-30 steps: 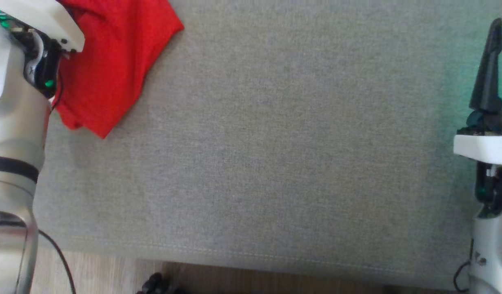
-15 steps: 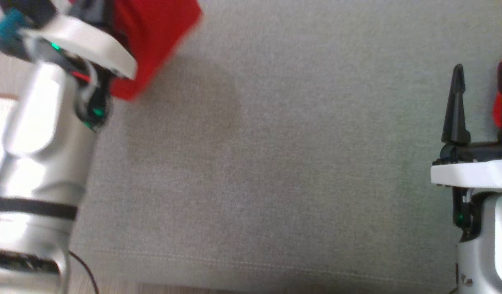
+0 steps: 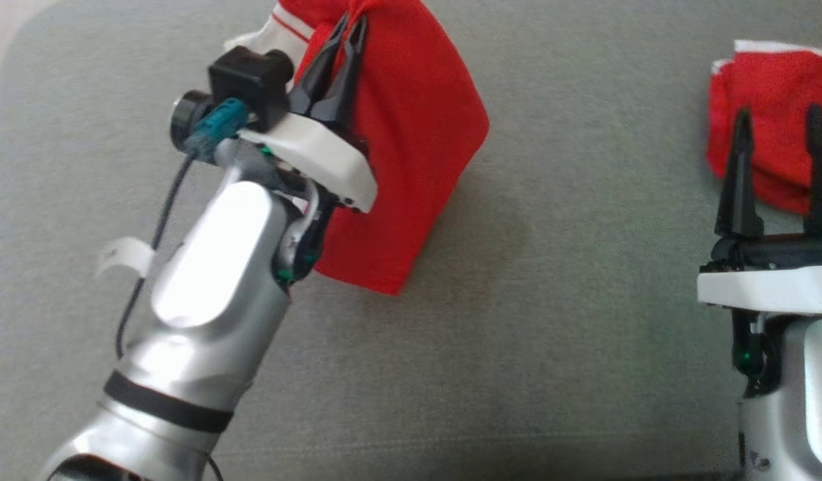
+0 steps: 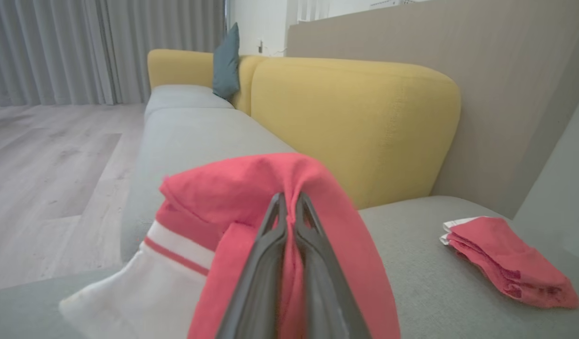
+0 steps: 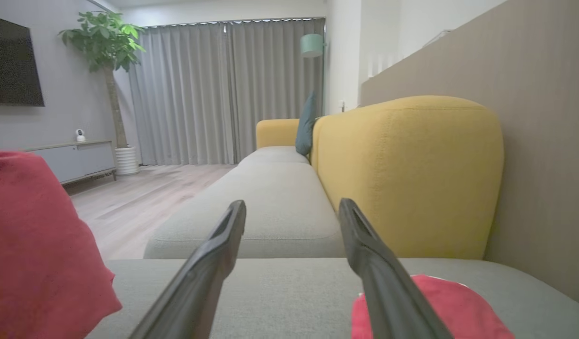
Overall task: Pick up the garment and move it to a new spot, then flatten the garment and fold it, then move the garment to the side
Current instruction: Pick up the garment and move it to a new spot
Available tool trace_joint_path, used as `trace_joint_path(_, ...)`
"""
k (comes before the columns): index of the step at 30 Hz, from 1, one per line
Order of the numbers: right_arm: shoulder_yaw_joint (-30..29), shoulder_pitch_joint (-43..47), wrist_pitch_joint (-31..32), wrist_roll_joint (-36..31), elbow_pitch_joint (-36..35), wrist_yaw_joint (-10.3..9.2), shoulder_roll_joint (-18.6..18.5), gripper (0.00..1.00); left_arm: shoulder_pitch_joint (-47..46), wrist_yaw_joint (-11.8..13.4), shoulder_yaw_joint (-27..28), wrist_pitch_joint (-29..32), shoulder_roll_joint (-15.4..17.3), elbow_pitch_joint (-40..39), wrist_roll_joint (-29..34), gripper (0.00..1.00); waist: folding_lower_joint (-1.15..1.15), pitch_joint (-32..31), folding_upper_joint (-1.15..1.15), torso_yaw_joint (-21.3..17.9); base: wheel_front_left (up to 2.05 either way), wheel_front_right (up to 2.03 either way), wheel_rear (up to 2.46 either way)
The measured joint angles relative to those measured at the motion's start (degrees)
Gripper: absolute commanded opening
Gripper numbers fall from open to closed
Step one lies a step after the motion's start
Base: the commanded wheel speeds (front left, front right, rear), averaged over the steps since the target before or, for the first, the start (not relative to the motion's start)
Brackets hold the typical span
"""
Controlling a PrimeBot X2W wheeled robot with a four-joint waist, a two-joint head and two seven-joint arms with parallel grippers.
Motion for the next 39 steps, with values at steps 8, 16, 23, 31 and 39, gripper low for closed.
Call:
trace_joint_path(8, 0.51, -0.23, -1.25, 1.92, 0.56, 0.00, 0.01, 1.00, -3.22, 3.08, -3.15, -0.36, -2.08, 4.68, 1.66, 0.82, 0.00, 3.78, 0.00, -5.48, 0.00, 0.00, 0.00)
trace_joint_path(16, 0.86, -0.99, -2.67, 3.15, 3.09, 0.00, 0.01, 1.00, -5.59, 2.70, -10.85, -3.24, -2.61, 6.31, -3.08, 1.00, 0.02, 6.95, 0.00, -9.96, 0.00, 0.00, 0.00)
trace_joint_path(23, 0.60, -1.42, -2.77, 3.01, 3.99, 0.00, 0.01, 1.00, -6.26, 4.71, -10.50, -6.21, -2.85, 7.44, -5.23, 1.00, 0.01, 5.18, 0.00, -7.29, 0.00, 0.00, 0.00)
trace_joint_path(31, 0.22, -1.09, -2.91, 1.45, 4.90, 0.00, 0.01, 1.00, -1.30, 5.48, -4.12, -6.71, 1.82, 4.76, -4.97, 1.00, 0.01, 1.71, 0.00, -0.88, 0.00, 0.00, 0.00)
trace_joint_path(39, 0.60, 1.98, -2.63, 0.96, 5.82, 0.00, 0.02, 1.00, 15.85, 6.04, 1.76, -6.97, 5.66, -4.43, -2.20, 1.00, 0.00, -2.85, 0.00, 5.10, 0.00, 0.00, 0.00)
